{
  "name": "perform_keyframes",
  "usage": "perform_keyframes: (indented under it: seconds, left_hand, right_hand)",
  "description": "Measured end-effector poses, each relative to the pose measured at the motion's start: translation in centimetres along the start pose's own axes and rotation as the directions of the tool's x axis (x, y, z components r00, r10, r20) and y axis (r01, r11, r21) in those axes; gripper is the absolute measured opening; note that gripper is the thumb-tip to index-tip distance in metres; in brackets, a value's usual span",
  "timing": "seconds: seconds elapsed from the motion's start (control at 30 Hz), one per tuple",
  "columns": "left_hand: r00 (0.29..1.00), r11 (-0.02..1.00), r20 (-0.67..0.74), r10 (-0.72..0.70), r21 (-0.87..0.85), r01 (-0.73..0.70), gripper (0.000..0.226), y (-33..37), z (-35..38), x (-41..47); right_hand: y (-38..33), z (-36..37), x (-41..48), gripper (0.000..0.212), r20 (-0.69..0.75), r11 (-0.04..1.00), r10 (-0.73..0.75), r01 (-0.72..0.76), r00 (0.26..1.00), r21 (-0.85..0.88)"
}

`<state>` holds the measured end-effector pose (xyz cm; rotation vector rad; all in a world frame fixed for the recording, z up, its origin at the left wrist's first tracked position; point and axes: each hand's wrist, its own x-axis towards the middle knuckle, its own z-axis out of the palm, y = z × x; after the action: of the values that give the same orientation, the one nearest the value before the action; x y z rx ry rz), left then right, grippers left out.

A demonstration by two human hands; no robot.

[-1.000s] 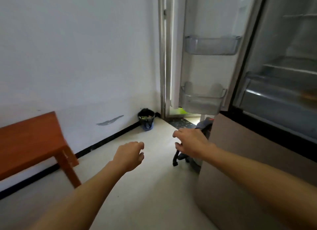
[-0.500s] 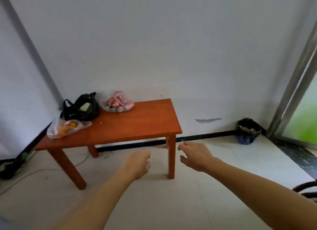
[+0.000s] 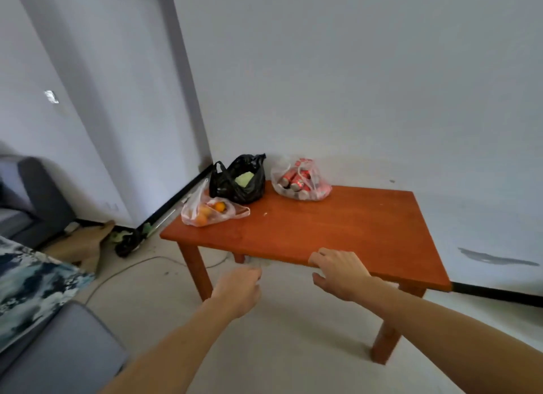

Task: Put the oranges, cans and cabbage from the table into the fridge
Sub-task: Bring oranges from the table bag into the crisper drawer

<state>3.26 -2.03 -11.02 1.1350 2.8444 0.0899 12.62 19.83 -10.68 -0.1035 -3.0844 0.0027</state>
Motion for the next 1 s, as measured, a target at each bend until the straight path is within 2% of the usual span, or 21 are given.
perform_keyframes:
  seconds: [0.2,0.37,0.53,0.77,0.87,1.0]
  left_hand:
    - [0.994,0.994,-0.031,-0.104,-0.026,0.103,0.022,-8.4,-1.7,8.9]
    - [0.988,0.986,-0.008,-0.155,-0.058,0.154,0.016,-15.1,-1.4,12.7]
    - [0.988,0.987,-0.021,-0.153,-0.053,0.152,0.01,-23.7,-1.0,18.7]
    - [0.996,0.999,-0.077,-0.04,-0.023,0.038,0.023,-35.5,-2.0,28.9]
    - [0.995,0.998,-0.088,0.041,0.047,-0.037,0.028,-39.2,-3.2,33.6]
    - [0.99,0.975,-0.026,0.141,0.177,-0.134,0.029,-41.8,-2.6,39.4]
  right_hand:
    - [-0.1,0.6,14.6,0.03,0.05,0.997,-0.074,0.072,0.996,0.034]
    - [-2.4,1.9,23.5,0.031,0.095,0.987,-0.158,0.156,0.983,0.033]
    - [-5.0,4.9,32.8,0.028,0.099,0.98,-0.198,0.194,0.975,0.047]
    - [-8.0,9.0,44.6,0.02,0.121,0.985,-0.109,0.091,0.987,0.147]
    - [-9.2,10.1,48.8,0.022,0.111,0.981,-0.065,0.043,0.992,0.19]
    - [-9.7,11.8,52.7,0.028,0.137,0.975,-0.011,-0.02,0.99,0.221]
